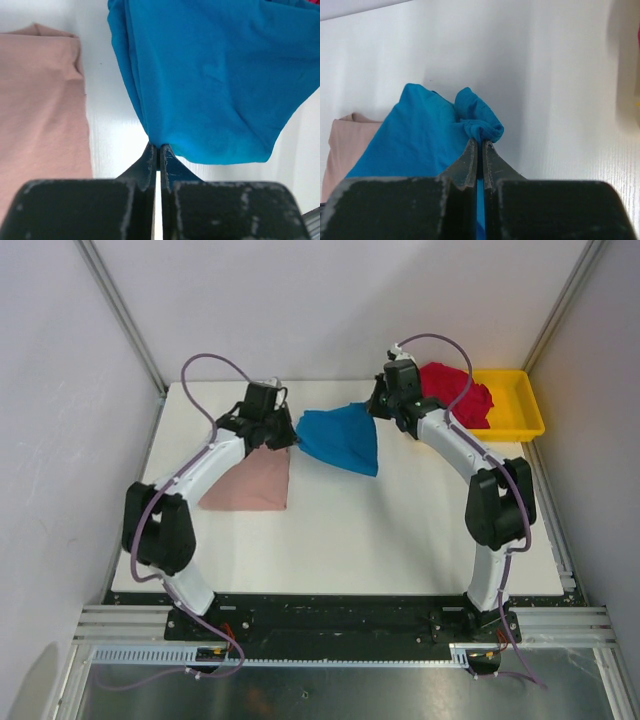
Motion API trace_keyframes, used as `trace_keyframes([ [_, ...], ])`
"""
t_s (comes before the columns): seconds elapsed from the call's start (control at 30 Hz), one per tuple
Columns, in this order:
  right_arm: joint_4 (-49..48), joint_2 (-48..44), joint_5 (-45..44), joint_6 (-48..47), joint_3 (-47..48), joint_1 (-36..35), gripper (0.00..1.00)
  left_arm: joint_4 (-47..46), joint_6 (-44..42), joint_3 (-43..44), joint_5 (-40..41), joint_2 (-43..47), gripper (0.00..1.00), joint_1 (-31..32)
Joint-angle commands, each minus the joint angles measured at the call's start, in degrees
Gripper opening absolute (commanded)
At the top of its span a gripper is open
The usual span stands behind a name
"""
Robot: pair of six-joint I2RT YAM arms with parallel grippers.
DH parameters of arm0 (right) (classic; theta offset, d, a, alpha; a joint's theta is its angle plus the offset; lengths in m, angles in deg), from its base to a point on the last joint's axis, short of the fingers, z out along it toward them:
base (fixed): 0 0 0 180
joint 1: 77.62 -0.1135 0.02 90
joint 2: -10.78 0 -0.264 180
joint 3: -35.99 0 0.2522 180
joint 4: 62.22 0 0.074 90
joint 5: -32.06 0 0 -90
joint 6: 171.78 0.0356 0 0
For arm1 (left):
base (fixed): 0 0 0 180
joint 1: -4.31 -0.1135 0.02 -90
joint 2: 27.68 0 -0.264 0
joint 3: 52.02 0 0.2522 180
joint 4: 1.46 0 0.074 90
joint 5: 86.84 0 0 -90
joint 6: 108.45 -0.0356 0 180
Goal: Fold and stack the t-shirts
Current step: Put the neatly folded tshirt into the corner of the board with both arms
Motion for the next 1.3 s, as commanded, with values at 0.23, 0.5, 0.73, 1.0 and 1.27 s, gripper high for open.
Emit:
trace_keyframes([
  [0.23, -2.47, -2.34, -3.69, 2.98, 5.31, -7.46, 0.00, 0.68, -3.35, -10.58, 1.21, 15.52, 0.00, -9.68],
  [0.5, -1.64, 4.18, -6.59, 4.16, 14.25, -14.49, 0.00, 3.12, -5.20, -17.30, 1.62, 23.00, 0.00, -17.43],
  [0.73, -0.84, 9.75, -7.71, 5.53, 19.84, -18.75, 0.00, 5.36, -6.03, -21.23, 2.66, 27.38, 0.00, -24.96],
  [1.0, -1.14, 15.73, -7.67, 6.51, 25.51, -21.66, 0.00, 6.49, -6.99, -24.07, 3.52, 28.62, 0.00, -30.16],
  [1.27, -0.91, 20.35, -7.31, 6.88, 30.55, -22.60, 0.00, 6.73, -7.79, -23.84, 3.89, 27.07, 0.00, -32.28],
])
